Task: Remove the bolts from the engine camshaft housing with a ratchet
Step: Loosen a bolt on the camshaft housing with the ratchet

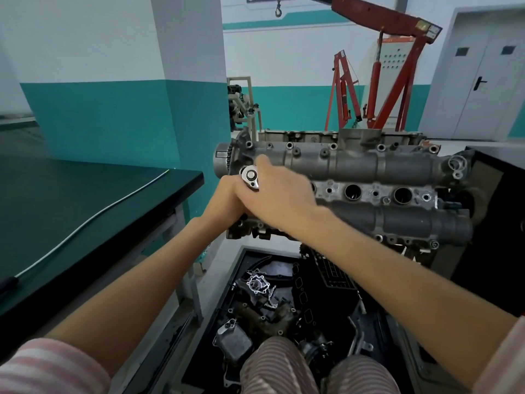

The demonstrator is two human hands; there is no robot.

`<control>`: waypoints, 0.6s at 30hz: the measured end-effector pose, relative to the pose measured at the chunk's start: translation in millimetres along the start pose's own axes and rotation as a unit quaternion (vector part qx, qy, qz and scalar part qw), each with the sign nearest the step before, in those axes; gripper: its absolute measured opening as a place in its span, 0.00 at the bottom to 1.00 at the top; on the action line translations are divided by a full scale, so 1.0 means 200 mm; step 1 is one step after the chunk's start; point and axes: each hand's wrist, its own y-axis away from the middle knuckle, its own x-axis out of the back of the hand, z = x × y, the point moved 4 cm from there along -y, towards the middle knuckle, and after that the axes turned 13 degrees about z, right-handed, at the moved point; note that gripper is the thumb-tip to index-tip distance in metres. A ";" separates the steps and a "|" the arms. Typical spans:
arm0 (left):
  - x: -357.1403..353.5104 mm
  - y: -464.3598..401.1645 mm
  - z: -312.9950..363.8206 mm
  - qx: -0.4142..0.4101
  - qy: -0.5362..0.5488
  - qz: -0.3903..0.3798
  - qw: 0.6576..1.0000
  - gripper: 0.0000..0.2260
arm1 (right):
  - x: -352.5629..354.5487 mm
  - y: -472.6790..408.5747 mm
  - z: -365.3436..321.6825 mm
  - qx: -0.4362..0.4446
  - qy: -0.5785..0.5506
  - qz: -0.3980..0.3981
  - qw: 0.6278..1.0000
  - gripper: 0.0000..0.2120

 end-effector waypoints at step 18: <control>0.01 0.03 -0.07 0.052 -0.014 0.005 0.999 0.14 | -0.08 0.08 -0.03 -0.099 -0.117 0.030 0.988 0.18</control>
